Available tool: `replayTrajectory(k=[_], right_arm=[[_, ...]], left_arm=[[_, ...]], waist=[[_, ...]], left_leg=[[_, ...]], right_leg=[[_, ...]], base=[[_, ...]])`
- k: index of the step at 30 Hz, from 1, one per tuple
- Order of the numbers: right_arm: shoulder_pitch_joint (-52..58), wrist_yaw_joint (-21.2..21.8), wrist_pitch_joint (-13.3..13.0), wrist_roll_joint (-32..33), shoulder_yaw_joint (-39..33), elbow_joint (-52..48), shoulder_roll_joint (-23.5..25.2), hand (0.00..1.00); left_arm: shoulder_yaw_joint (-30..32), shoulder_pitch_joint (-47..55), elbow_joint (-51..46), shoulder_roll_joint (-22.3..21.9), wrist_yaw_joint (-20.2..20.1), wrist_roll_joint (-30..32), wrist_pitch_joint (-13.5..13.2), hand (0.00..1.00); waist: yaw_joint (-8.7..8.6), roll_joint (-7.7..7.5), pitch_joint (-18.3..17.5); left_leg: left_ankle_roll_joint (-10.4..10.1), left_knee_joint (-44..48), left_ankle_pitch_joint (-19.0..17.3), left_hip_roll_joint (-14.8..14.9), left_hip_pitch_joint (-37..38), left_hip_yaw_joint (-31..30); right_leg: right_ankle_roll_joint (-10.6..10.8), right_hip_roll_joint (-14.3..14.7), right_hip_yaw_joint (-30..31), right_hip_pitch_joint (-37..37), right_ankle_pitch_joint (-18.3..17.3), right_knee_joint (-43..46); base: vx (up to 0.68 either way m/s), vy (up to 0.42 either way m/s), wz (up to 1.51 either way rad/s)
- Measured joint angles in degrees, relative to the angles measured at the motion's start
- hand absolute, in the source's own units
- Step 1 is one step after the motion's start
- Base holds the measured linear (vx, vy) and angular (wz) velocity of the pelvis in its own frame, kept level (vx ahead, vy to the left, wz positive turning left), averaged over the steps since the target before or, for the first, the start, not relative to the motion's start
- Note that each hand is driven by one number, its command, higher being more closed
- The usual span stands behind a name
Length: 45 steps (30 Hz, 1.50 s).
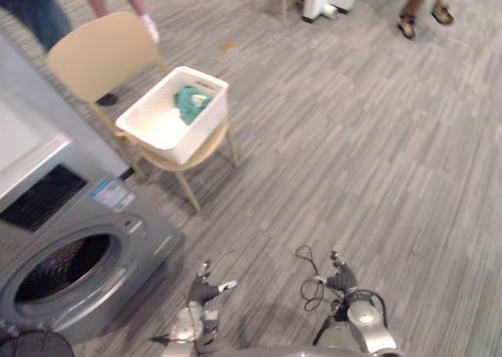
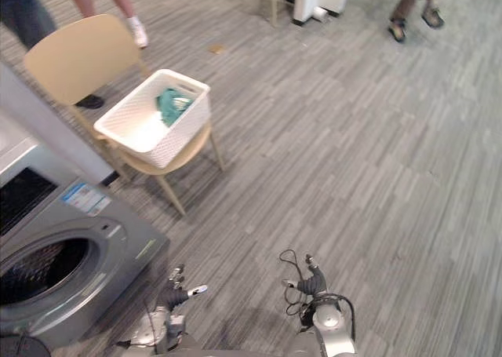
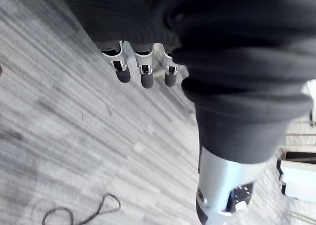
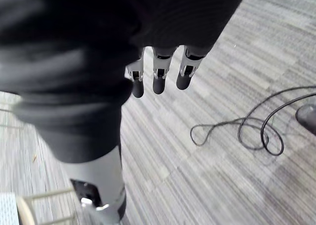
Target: Pick up the laundry basket with both hands and put the clothes into the washing machine.
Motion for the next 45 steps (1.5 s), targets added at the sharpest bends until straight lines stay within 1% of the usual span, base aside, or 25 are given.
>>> replayTrajectory(k=[2, 3, 4, 5, 6, 8, 11, 16, 17, 18, 20, 22, 24, 25, 27, 29, 31, 33, 35, 37, 38, 40, 41, 42, 45], right_arm=[[0.21, 0.27, 0.0, 0.05, 0.81, -0.2, -0.75, 0.0], [-0.11, 0.62, -0.04, 0.05, 1.3, -0.34, -0.7, 0.0], [-0.28, 1.33, -0.11, 0.05, 1.94, -0.36, -0.32, 0.0], [-0.43, 1.67, -0.09, 0.05, 2.91, -0.43, -0.15, 0.0], [-0.31, 1.7, -0.08, 0.05, 3.24, -0.53, -0.32, 0.0], [-0.18, 1.58, 0.15, 0.11, 2.8, -2.0, -1.57, 0.0], [-2.41, 1.57, 0.29, 1.47, 3.02, -4.82, -1.49, 0.0], [-11.94, 0.02, 0.14, 5.42, 3.72, -6.13, 0.24, 0.0], [-12.9, -0.31, -0.09, 5.91, 4.04, -7.06, 0.42, 0.0], [-15.96, -1.28, -1.03, 7.17, 6.09, -7.46, 1.84, 0.0], [-19.09, -1.17, -1.12, 8.55, 9.6, -9.12, 3.02, 0.0], [-19.59, -1.0, -1.81, 10.01, 10.34, -10.98, 3.98, 0.0], [-19.49, -0.69, -3.35, 12.08, 11.18, -12.07, 5.97, 0.0], [-19.34, -0.42, -3.46, 13.2, 12.06, -14.44, 6.66, 0.0], [-19.01, 0.8, -3.54, 14.42, 12.21, -16.8, 6.77, 0.0], [-18.45, 1.82, -5.02, 16.35, 12.43, -21.44, 6.19, 0.0], [-18.51, 2.36, -6.04, 18.34, 12.43, -26.19, 5.36, 0.0], [-18.52, 3.14, -7.42, 20.22, 12.4, -30.15, 4.42, 0.0], [-18.43, 3.82, -7.71, 20.49, 14.13, -31.43, 4.16, 0.0], [-17.89, 4.36, -7.7, 20.34, 14.29, -31.79, 4.13, 0.0], [-16.28, 4.42, -7.77, 20.31, 13.28, -32.73, 2.94, 0.0], [-16.06, 4.18, -7.69, 20.26, 13.08, -34.41, 0.57, 0.0], [-16.22, 4.16, -7.68, 20.24, 13.08, -34.73, 0.3, 0.0], [-16.82, 3.16, -7.76, 19.5, 12.69, -35.89, -0.8, 0.0], [-19.98, 0.05, -7.79, 14.71, 5.19, -33.29, -3.51, 0.0]], left_arm=[[0.28, -0.34, 0.01, -1.94, -0.04, -0.21, 0.01, 0.0], [1.09, -0.15, -0.01, -2.31, -0.05, -0.82, -0.01, 0.0], [2.24, -0.05, -0.02, -2.29, -0.08, -2.27, -0.02, 0.0], [3.32, 0.49, -0.15, -2.24, -0.16, -3.37, -0.14, 0.0], [3.46, 0.82, -0.21, -2.16, -0.22, -3.52, -0.19, 0.0], [3.76, 2.0, -1.03, -2.23, -0.38, -4.43, -0.37, 0.0], [5.63, 3.24, -2.75, -1.97, -0.93, -5.28, -0.83, 0.0], [5.55, 3.15, -4.2, -1.83, -0.94, -5.61, -0.64, 0.0], [5.58, 3.32, -4.6, -1.8, -0.95, -5.62, -0.64, 0.0], [6.31, 3.3, -5.0, -1.29, -0.93, -5.64, -0.63, 0.0], [8.39, 2.01, -5.25, -0.72, -0.33, -5.71, -0.58, 0.0], [9.06, 2.39, -5.24, -0.73, -0.06, -5.74, -0.52, 0.0], [10.17, 3.95, -5.81, -0.2, 0.13, -5.75, -0.56, 0.0], [11.49, 4.74, -6.26, 0.7, 0.22, -5.64, -0.43, 0.0], [12.93, 5.27, -6.15, 1.27, 0.32, -5.65, -0.15, 0.0], [14.44, 5.97, -6.13, 1.71, 1.32, -5.65, -0.3, 0.0], [14.94, 5.72, -5.25, 1.86, 1.44, -5.66, -0.8, 0.0], [14.94, 4.23, -1.26, 1.87, 1.4, -5.65, -0.8, 0.0], [15.44, 4.46, 2.48, 1.83, 1.54, -5.63, -0.61, 0.0], [16.18, 5.46, 3.51, 2.1, 1.49, -5.47, -0.58, 0.0], [17.07, 4.85, 5.04, 1.07, 1.57, -5.48, -0.5, 0.0], [19.22, 5.24, 5.14, -2.76, 1.87, -5.48, -0.57, 0.0], [19.41, 5.42, 5.16, -3.38, 2.02, -5.49, -0.55, 0.0], [19.88, 6.11, 5.36, -4.24, 2.4, -5.69, -0.13, 0.0], [21.07, 4.63, 4.85, -4.05, 2.4, -6.7, -0.74, 0.0]], waist=[[0.21, 0.3, -0.15], [0.21, 0.35, -0.15], [0.09, 0.11, 0.24], [0.8, -0.74, 1.0], [1.12, -0.35, 1.22], [1.64, -1.61, 2.04], [3.49, -1.05, 2.47], [7.27, -2.52, 3.34], [7.87, -2.65, 3.39], [8.42, -4.83, 3.08], [9.02, -6.57, 3.14], [9.84, -6.88, 3.01], [9.82, -6.7, 2.86], [9.52, -6.98, 2.83], [9.39, -6.82, 2.91], [8.83, -4.77, 3.26], [7.43, -4.13, 2.38], [6.28, -4.01, 1.92], [6.37, -4.14, 1.65], [6.05, -6.11, 0.26], [5.85, -5.53, -1.24], [6.55, -2.47, -1.8], [6.64, -2.0, -1.77], [6.8, -1.43, -1.34], [8.0, -4.69, 0.57]], left_leg=[[-0.43, -0.08, 4.97, 3.91, 2.63, -0.56], [1.81, 1.81, 8.19, 6.06, 2.43, -1.27], [9.22, 7.89, 13.55, 9.71, 0.16, -2.33], [15.51, 18.1, 13.7, 13.33, -4.19, -4.29], [17.32, 23.76, 10.94, 13.51, -5.95, -5.5], [13.66, 34.26, 2.75, 4.9, -12.95, -13.35], [10.53, 30.86, -3.67, -6.82, -20.37, -12.82], [10.22, 10.64, -2.84, -18.81, -26.6, -7.31], [11.22, 7.52, -1.25, -19.41, -26.6, -6.83], [21.24, 8.17, 0.82, -21.46, -25.78, -6.3], [24.76, 13.65, -3.93, -20.97, -26.23, -6.35], [25.76, 15.47, -6.36, -21.03, -23.82, -6.43], [24.77, 14.75, -9.98, -21.62, -18.71, -8.02], [23.1, 13.26, -12.54, -22.9, -14.9, -11.03], [22.94, 10.51, -12.94, -24.55, -10.2, -14.23], [22.83, 5.71, -12.97, -26.15, -3.1, -21.45], [21.69, 5.3, -13.66, -27.0, -1.55, -29.22], [20.53, 5.42, -14.36, -28.36, -0.26, -36.49], [17.27, 6.79, -16.51, -28.77, 3.28, -45.14], [14.11, 9.05, -18.34, -29.45, 4.05, -51.83], [12.3, 12.7, -19.46, -28.18, 3.98, -55.68], [7.22, 23.11, -15.29, -24.44, -3.04, -52.67], [7.01, 24.91, -14.13, -23.71, -4.38, -51.59], [8.41, 34.19, -5.01, -20.75, -10.92, -45.14], [12.31, 37.58, -7.02, -14.93, -18.96, -30.88]], right_leg=[[-3.14, 3.53, 1.81, -1.72, -5.32, 5.59], [-4.5, 5.72, 2.37, -1.18, -6.48, 5.85], [-5.77, 9.04, 2.83, 0.6, -6.93, 3.64], [-7.33, 11.7, 4.06, 3.81, -6.42, -0.56], [-8.12, 12.71, 4.71, 5.81, -5.95, -2.74], [-9.55, 13.71, 6.07, 10.4, -4.89, -8.85], [-10.25, 16.18, 7.07, 14.51, -4.31, -14.98], [-9.96, 16.73, 6.91, 20.63, -4.48, -22.12], [-9.04, 16.91, 6.91, 21.68, -4.82, -22.84], [-7.2, 16.17, 6.7, 23.85, -5.71, -24.25], [-3.62, 15.27, 5.4, 24.58, -3.54, -21.56], [-2.55, 13.33, 5.55, 23.04, -2.64, -11.27], [0.47, 10.18, 7.83, 18.38, 2.87, 6.76], [0.53, 9.34, 12.28, 11.7, 3.29, 23.54], [-0.9, 9.67, 13.9, 6.76, -0.04, 32.36], [-5.57, 10.86, 12.83, 1.6, -5.16, 29.05], [-7.65, 12.11, 14.87, -2.97, -7.36, 18.57], [-6.43, 12.57, 21.97, -6.13, -6.39, 4.66], [-3.23, 12.32, 30.2, -7.09, -0.99, -6.53], [-3.06, 11.77, 30.23, -6.56, 4.68, -9.6], [-1.4, 11.84, 25.61, -5.51, 6.31, -6.44], [-3.92, 13.76, 18.81, -1.88, 4.65, -8.04], [-4.05, 14.0, 18.2, -1.24, 4.59, -8.6], [-5.26, 15.12, 16.22, 2.14, 4.26, -11.95], [-6.11, 14.08, 11.58, 10.36, 4.54, -19.38]], base=[[0.12, -0.518, -0.68], [0.26, -0.7, -0.76], [0.29, -0.651, -0.81], [0.3, -0.605, -0.73], [0.24, -0.373, -0.66], [0.26, -0.278, -0.39], [0.27, -0.141, -0.24], [0.4, 0.0, -0.09], [0.48, 0.092, -0.09], [0.41, 0.07, 0.17], [0.58, 0.132, 0.26], [0.52, 0.209, 0.24], [0.52, 0.225, 0.47], [0.5, 0.145, 0.63], [0.48, 0.046, 0.96], [0.5, 0.01, 1.49], [0.45, -0.079, 2.15], [0.49, -0.144, 2.36], [0.52, -0.247, 2.1], [0.64, -0.5, 2.49], [0.63, -0.54, 2.51], [0.36, -0.329, 1.46], [0.33, -0.331, 0.88], [0.3, -0.308, 0.49], [0.27, -0.239, 0.77]])
